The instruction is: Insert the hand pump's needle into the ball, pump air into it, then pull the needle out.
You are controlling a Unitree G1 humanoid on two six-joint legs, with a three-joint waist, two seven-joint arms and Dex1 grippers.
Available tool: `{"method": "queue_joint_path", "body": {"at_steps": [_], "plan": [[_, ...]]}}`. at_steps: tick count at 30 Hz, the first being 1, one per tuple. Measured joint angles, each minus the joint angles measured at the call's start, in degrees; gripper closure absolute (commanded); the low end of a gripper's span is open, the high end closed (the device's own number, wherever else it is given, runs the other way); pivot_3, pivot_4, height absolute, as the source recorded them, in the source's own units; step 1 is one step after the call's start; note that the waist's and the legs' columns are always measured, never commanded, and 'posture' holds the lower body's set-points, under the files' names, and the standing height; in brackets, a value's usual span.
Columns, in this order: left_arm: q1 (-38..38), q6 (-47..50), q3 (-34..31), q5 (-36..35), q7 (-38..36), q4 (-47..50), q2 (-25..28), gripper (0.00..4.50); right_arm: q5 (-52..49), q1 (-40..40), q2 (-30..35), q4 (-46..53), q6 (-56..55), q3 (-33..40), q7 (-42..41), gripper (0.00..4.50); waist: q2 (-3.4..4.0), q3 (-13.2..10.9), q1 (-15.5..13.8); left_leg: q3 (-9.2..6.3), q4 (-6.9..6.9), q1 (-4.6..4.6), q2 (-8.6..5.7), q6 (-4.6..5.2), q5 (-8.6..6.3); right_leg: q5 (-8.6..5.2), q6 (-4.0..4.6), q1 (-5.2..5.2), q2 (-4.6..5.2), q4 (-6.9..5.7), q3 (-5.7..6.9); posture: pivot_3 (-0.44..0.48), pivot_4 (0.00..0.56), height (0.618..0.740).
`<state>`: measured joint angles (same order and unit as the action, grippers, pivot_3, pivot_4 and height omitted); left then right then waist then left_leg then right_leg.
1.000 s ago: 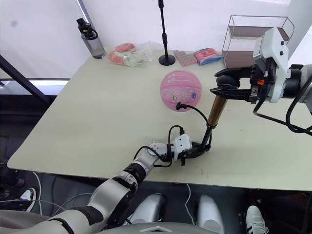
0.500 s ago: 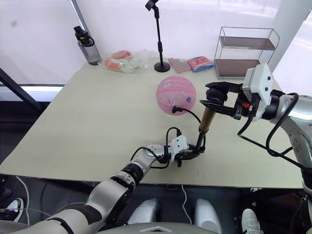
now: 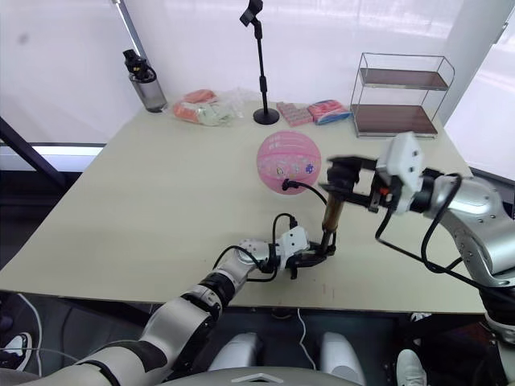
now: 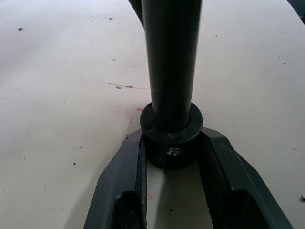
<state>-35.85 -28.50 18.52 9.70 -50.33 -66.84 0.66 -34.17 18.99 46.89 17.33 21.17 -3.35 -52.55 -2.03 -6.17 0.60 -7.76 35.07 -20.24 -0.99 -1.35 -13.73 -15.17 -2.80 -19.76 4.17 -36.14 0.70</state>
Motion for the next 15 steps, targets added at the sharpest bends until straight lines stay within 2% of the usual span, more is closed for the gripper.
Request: {"method": "queue_joint_path", "body": {"at_steps": [3,5,15], "plan": [[0.0,-0.8,0.0,0.0,-0.9,0.5,-0.8,3.41,0.2,1.1,0.4,-0.7,3.3,-0.4,-1.0,2.7,0.56,-0.1,-0.3,-0.06,0.0,-0.27,-0.32,0.17,-0.04,0.04,-0.07,-0.28,-0.08,0.24,0.15,0.0,0.15,0.731],[0.0,-1.0,0.0,0.0,-2.0,0.9,-1.2,3.41,0.8,1.9,0.5,-2.0,5.0,-1.0,-1.7,2.7,0.9,-0.1,-0.9,0.09,0.01,-0.57,-0.64,0.53,0.07,0.13,-0.41,-0.67,-0.12,0.23,0.4,0.0,0.15,0.731],[0.1,-1.0,0.1,0.1,-2.2,1.1,-1.6,3.41,7.3,-0.1,0.1,-2.6,4.9,-4.9,-3.2,2.7,1.09,-0.5,-1.4,0.09,0.02,-0.64,-0.76,0.68,-0.04,-0.04,-0.64,-0.66,-0.04,0.25,0.55,0.0,0.15,0.731]]}}
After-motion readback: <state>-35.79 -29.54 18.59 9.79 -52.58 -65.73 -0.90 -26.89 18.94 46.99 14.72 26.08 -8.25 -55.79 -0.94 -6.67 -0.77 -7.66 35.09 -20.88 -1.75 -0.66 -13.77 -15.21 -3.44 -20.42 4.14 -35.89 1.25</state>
